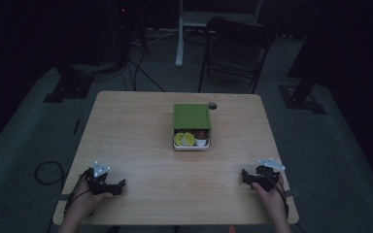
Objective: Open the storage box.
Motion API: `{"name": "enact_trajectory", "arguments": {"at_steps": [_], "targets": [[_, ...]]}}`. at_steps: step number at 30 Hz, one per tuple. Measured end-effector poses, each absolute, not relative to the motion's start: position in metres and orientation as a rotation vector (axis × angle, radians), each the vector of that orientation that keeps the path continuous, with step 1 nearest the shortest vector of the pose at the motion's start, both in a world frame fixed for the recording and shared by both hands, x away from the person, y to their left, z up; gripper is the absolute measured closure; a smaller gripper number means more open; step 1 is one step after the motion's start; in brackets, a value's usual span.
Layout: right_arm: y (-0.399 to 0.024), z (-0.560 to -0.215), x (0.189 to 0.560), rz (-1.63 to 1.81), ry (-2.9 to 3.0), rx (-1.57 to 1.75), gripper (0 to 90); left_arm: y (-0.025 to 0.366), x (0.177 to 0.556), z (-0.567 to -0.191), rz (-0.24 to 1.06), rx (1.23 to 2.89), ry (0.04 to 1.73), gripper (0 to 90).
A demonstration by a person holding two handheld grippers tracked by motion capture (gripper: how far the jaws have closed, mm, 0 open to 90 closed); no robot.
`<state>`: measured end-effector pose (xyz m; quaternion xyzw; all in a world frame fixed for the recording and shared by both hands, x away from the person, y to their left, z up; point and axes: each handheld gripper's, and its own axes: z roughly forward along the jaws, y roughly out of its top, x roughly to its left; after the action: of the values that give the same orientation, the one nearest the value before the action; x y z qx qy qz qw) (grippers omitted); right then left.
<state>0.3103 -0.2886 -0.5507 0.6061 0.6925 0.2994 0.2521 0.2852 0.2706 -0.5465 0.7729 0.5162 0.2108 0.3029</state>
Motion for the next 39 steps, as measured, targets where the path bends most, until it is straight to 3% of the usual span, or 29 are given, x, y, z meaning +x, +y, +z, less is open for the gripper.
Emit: {"name": "enact_trajectory", "arguments": {"at_steps": [14,26,39], "targets": [[-0.289,-0.551,0.31,0.814,1.885,1.648,10.7,0.27,0.284,-0.546,0.562,2.06,1.351,2.2],[-0.289,-0.551,0.31,0.815,1.884,1.648,10.6,0.237,0.278,-0.539,0.653,2.192,1.091,6.3],[-0.289,-0.551,0.31,0.815,1.885,1.648,10.6,0.214,0.281,-0.536,0.713,2.255,0.986,6.3]]}}
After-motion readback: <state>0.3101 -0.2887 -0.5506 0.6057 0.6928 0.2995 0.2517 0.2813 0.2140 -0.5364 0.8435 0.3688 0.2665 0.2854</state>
